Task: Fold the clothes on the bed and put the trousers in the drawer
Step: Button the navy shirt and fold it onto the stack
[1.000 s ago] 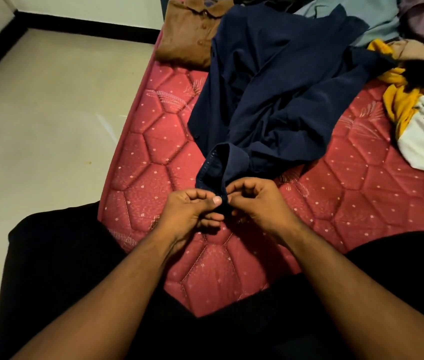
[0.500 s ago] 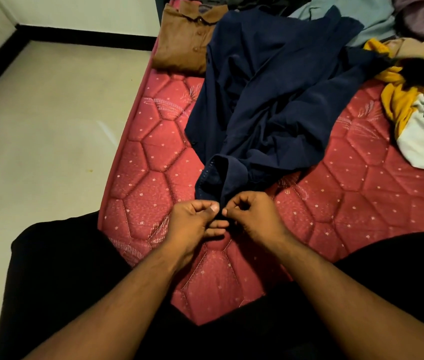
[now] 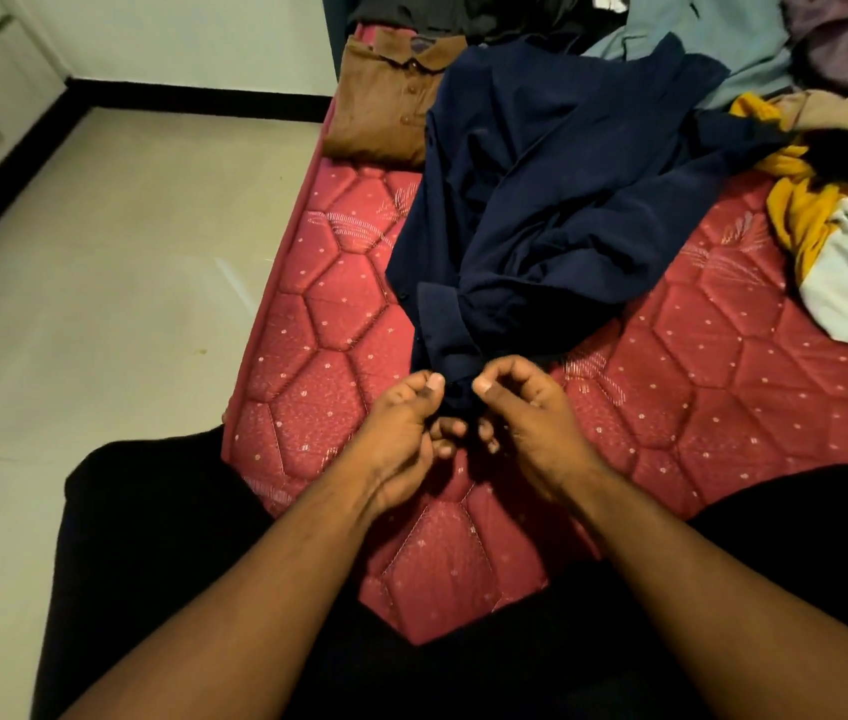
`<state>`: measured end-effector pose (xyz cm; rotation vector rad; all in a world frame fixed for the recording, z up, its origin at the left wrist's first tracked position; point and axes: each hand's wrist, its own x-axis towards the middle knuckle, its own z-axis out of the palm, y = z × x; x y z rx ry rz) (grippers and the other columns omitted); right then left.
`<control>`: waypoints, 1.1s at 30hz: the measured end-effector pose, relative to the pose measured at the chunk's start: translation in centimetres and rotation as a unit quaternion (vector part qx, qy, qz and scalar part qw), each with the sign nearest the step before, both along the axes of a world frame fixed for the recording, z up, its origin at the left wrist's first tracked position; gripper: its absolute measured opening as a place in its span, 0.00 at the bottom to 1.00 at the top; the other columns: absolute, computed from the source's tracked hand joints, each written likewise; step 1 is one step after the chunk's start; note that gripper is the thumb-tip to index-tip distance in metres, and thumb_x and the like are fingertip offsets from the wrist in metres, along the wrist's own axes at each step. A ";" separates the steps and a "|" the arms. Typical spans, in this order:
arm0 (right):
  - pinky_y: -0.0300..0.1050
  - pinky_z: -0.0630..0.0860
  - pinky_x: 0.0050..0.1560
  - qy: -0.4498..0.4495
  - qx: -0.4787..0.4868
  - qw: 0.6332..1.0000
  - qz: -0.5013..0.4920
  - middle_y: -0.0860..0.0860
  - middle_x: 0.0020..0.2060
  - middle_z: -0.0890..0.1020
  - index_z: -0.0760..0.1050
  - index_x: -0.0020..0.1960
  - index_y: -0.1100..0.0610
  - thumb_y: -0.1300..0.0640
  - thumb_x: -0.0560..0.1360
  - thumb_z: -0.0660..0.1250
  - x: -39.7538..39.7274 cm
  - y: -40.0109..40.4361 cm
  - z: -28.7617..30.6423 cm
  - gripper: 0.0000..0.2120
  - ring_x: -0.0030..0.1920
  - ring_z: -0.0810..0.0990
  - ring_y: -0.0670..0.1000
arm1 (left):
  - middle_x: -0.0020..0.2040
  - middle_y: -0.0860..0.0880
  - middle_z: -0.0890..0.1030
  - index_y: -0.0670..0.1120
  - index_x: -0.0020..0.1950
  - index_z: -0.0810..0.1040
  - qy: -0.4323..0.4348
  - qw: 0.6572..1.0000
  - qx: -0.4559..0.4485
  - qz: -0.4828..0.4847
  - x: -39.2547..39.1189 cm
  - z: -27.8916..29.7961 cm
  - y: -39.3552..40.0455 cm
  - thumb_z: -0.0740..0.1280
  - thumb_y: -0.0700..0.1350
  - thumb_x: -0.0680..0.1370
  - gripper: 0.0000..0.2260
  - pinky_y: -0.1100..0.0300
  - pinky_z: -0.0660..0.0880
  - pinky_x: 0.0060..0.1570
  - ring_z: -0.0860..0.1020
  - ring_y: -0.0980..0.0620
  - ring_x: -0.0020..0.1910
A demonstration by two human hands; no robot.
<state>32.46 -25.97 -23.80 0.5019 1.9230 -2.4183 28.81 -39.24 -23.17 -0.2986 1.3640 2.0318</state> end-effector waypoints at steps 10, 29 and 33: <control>0.32 0.74 0.44 0.201 0.296 0.923 -0.142 0.46 0.41 0.81 0.82 0.44 0.53 0.69 0.66 0.76 -0.8 1.9 6.2 0.13 0.41 0.80 0.39 | 0.43 0.40 0.79 0.42 0.46 0.79 0.112 0.993 -0.014 -0.030 -2.1 6.7 3.4 0.60 0.43 0.83 0.10 0.56 0.74 0.39 0.78 0.49 0.37; 0.47 0.77 0.49 0.210 0.105 0.941 -0.242 0.49 0.46 0.77 0.74 0.53 0.54 0.66 0.68 0.77 -6.2 6.8 24.3 0.19 0.46 0.77 0.49 | 0.37 0.47 0.79 0.44 0.41 0.74 0.522 0.850 0.071 -0.012 -5.6 44.2 13.0 0.64 0.36 0.80 0.08 0.64 0.76 0.29 0.77 0.56 0.26; 0.46 0.75 0.39 0.222 0.137 0.948 -0.183 0.54 0.34 0.75 0.69 0.40 0.57 0.60 0.75 0.70 -5.4 8.3 26.8 0.11 0.37 0.76 0.53 | 0.38 0.47 0.78 0.43 0.45 0.74 0.474 0.870 0.119 0.061 -6.3 48.6 11.5 0.65 0.36 0.80 0.05 0.64 0.75 0.28 0.75 0.55 0.29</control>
